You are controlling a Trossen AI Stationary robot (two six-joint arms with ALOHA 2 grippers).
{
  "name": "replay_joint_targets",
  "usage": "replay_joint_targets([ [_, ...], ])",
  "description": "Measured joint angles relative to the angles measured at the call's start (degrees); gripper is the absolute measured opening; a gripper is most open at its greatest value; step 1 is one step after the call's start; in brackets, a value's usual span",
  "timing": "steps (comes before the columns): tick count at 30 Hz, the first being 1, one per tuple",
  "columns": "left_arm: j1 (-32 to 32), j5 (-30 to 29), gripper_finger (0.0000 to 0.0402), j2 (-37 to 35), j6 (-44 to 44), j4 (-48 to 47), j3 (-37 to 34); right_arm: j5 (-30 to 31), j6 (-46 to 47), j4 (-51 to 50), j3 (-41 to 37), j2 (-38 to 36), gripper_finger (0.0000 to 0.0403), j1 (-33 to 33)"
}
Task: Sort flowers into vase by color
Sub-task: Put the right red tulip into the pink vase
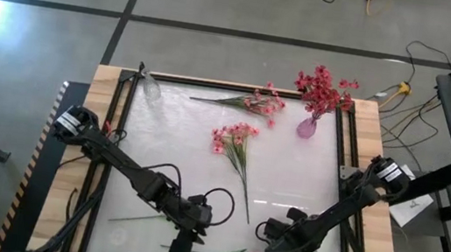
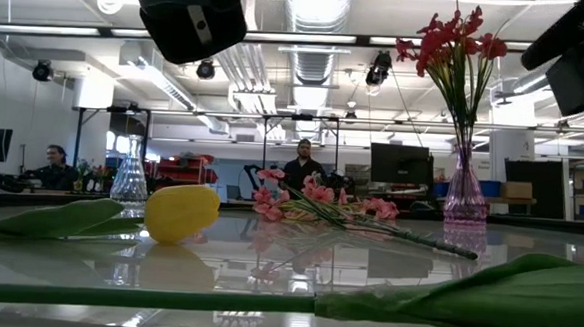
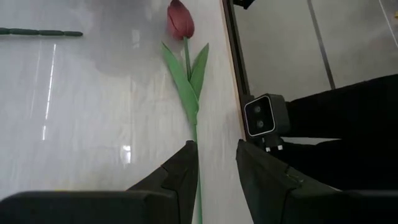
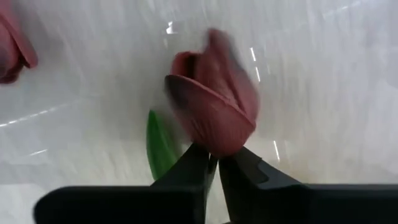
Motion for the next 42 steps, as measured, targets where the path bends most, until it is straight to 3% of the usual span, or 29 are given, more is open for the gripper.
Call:
replay_joint_targets([
  [5,0.1,-0.1,0.0100,-0.2,-0.3,-0.3,0.0,1.8,-2.0,-1.2,2.7,-2.9,0.0011,-2.1],
  [12,0.0,-1.8,0.0100,-2.9,-3.4,-6.1,0.0,13.9,-4.6,-1.4,5.0,-10.9,0.0010,-6.5],
  [20,-2.2,-11.3,0.0100,-9.1,-4.5,-10.3,0.0,25.0,-12.1,1.5,4.9,-22.6,0.0011,-13.3],
  [26,-3.3,-17.9,0.0100,-12.5,-4.2,-10.2,0.0,27.8,-20.0,9.5,4.8,-28.2,0.0012,-17.2],
  [42,-2.9,-24.2,0.0100,-13.5,-5.3,-13.0,0.0,29.2,-35.5,23.5,8.9,-33.7,0.0013,-20.9],
])
